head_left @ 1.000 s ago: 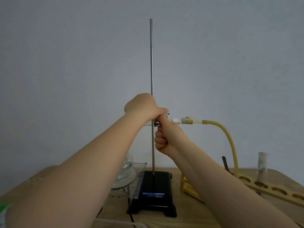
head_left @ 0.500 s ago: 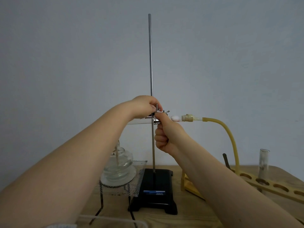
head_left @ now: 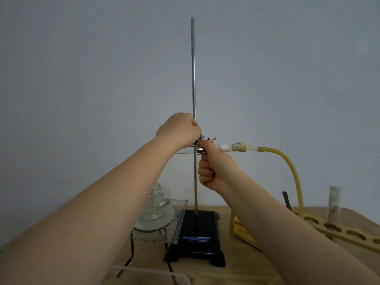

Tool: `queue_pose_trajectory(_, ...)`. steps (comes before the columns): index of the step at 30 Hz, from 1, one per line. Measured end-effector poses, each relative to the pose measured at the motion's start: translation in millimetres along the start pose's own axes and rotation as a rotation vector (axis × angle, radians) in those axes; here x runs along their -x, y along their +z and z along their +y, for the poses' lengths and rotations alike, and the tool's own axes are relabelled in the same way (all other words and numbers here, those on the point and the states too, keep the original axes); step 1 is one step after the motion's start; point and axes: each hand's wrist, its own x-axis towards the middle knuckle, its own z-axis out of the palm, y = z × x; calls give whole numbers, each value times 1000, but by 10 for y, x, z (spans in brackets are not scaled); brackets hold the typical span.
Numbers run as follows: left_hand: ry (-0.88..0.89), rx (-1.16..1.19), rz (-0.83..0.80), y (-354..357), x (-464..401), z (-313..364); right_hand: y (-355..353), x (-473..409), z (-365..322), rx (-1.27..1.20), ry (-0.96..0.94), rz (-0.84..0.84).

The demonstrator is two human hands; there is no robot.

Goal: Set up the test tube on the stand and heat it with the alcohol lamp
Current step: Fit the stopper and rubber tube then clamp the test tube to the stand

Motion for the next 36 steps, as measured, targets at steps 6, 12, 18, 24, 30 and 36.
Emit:
queue_pose_trajectory(6,-128,-223,-16,-12,-7,108,8,20,-6,19,-6,6)
queue_pose_trajectory(12,-95,-239,-70,-22,-42,127,6,17,-2,29,-14,-3)
queue_pose_trajectory(18,-62,-326,-29,-27,-13,212,-7,11,1,24,-15,-4)
queue_pose_trajectory(24,-62,-225,-75,-2,-18,182,-8,5,1,27,-18,-6)
queue_pose_trajectory(30,12,23,-221,-73,-33,110,-4,4,14,29,-20,-23)
queue_pose_trajectory(36,30,101,-213,-49,1,80,-8,4,31,11,-24,-31)
